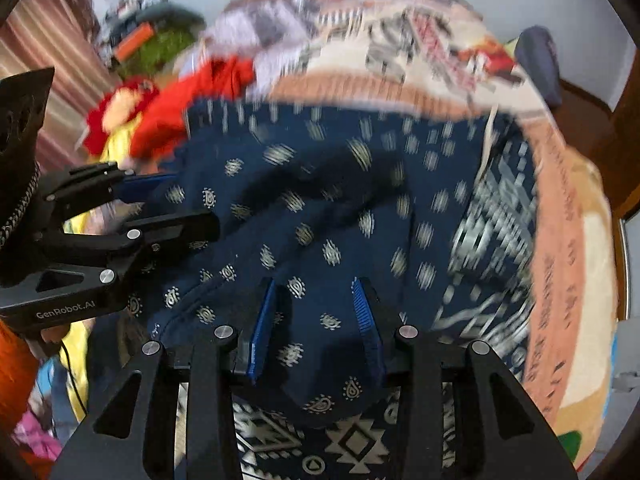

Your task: Fold large clothes

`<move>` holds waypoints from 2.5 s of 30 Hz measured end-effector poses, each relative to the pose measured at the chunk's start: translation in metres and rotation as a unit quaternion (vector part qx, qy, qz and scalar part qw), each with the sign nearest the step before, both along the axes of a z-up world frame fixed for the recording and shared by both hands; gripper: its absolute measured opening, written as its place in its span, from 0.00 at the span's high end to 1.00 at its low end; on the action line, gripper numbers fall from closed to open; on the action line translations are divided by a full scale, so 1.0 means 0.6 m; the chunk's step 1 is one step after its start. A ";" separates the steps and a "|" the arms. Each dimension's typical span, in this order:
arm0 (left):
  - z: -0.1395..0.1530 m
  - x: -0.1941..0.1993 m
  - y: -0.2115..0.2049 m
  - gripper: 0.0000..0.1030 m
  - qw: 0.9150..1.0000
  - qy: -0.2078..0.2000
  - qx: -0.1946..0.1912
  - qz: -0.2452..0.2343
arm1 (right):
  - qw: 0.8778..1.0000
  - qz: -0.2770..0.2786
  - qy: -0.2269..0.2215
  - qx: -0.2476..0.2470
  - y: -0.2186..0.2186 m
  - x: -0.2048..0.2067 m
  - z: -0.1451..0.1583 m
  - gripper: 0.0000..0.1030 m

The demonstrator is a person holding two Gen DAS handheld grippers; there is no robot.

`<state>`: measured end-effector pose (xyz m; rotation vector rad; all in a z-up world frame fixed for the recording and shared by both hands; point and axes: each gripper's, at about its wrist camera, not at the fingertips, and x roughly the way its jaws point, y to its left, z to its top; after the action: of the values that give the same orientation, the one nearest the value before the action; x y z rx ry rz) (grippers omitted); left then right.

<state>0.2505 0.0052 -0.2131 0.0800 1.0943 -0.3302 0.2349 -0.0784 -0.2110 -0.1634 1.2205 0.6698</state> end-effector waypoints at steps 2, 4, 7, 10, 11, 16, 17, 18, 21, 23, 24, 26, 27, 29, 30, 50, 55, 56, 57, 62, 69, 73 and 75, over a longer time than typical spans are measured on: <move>-0.023 -0.016 -0.003 0.51 1.000 0.007 0.013 -0.004 | 1.000 0.010 -0.012 -0.007 -0.004 -0.015 -0.005 0.65; -0.026 -0.036 -0.011 0.50 0.999 -0.016 0.034 -0.014 | 1.000 0.017 -0.019 -0.010 -0.007 -0.022 0.003 0.65; -0.011 -0.043 -0.018 0.49 0.998 -0.027 0.055 -0.019 | 1.000 0.005 -0.023 0.000 -0.016 -0.020 0.029 0.65; 0.027 -0.044 -0.001 0.46 0.998 -0.049 0.035 -0.004 | 0.999 -0.009 -0.048 0.015 -0.025 -0.016 0.057 0.65; 0.041 -0.043 0.009 0.44 0.998 -0.058 0.027 0.006 | 0.998 -0.014 -0.055 0.020 -0.026 -0.010 0.064 0.65; 0.104 -0.032 0.076 0.35 0.992 -0.099 -0.006 0.074 | 0.993 -0.046 -0.099 0.038 -0.054 0.006 0.111 0.65; 0.117 -0.030 0.101 0.33 0.989 -0.111 -0.012 0.099 | 0.992 -0.051 -0.106 0.039 -0.057 0.011 0.116 0.64; 0.123 -0.026 0.115 0.29 0.987 -0.116 -0.013 0.112 | 0.991 -0.060 -0.115 0.038 -0.064 0.017 0.123 0.62; 0.128 -0.015 0.180 0.20 0.977 -0.125 -0.014 0.173 | 0.986 -0.087 -0.138 0.038 -0.084 0.035 0.133 0.53; 0.116 -0.005 0.222 0.19 0.971 -0.115 -0.019 0.208 | 0.983 -0.108 -0.147 0.035 -0.100 0.054 0.132 0.53; 0.107 -0.002 0.240 0.19 0.969 -0.108 -0.025 0.221 | 0.982 -0.118 -0.146 0.030 -0.106 0.062 0.129 0.52; 0.081 0.004 0.274 0.19 0.965 -0.086 -0.038 0.244 | 0.981 -0.135 -0.141 0.021 -0.120 0.078 0.118 0.52; 0.067 0.007 0.288 0.19 0.963 -0.075 -0.044 0.254 | 0.980 -0.143 -0.137 0.018 -0.128 0.086 0.112 0.52; 0.033 0.014 0.312 0.19 0.959 -0.052 -0.055 0.272 | 0.979 -0.161 -0.123 0.011 -0.144 0.104 0.092 0.52; 0.016 0.016 0.323 0.19 0.957 -0.039 -0.063 0.280 | 0.979 -0.167 -0.115 0.010 -0.151 0.112 0.082 0.52; -0.166 0.132 0.369 0.19 0.920 0.045 -0.209 0.330 | 0.974 -0.220 0.016 0.053 -0.190 0.226 -0.069 0.52; -0.175 0.158 0.369 0.19 0.916 0.028 -0.215 0.338 | 0.976 -0.205 0.021 0.074 -0.167 0.241 -0.081 0.49; -0.174 0.161 0.367 0.19 0.916 0.024 -0.215 0.339 | 0.976 -0.202 0.022 0.076 -0.163 0.245 -0.083 0.49; -0.172 0.162 0.366 0.20 0.915 0.023 -0.215 0.342 | 0.976 -0.200 0.023 0.078 -0.159 0.246 -0.084 0.50; -0.147 0.157 0.351 0.66 0.919 0.006 -0.222 0.326 | 0.978 -0.191 0.015 0.083 -0.149 0.242 -0.073 0.83; -0.035 0.134 0.286 0.82 0.951 -0.058 -0.096 0.287 | 0.979 -0.168 -0.064 0.098 -0.138 0.198 0.023 0.87; 0.057 0.112 0.259 0.83 0.956 -0.113 -0.075 0.261 | 0.977 -0.144 -0.111 0.110 -0.118 0.176 0.091 0.88; 0.111 0.100 0.243 0.84 0.955 -0.149 -0.058 0.249 | 0.974 -0.136 -0.137 0.116 -0.107 0.165 0.125 0.88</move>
<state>0.3102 0.1511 -0.1463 -0.2428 0.7592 0.0730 0.3337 -0.1428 -0.1363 0.1028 0.8712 0.5255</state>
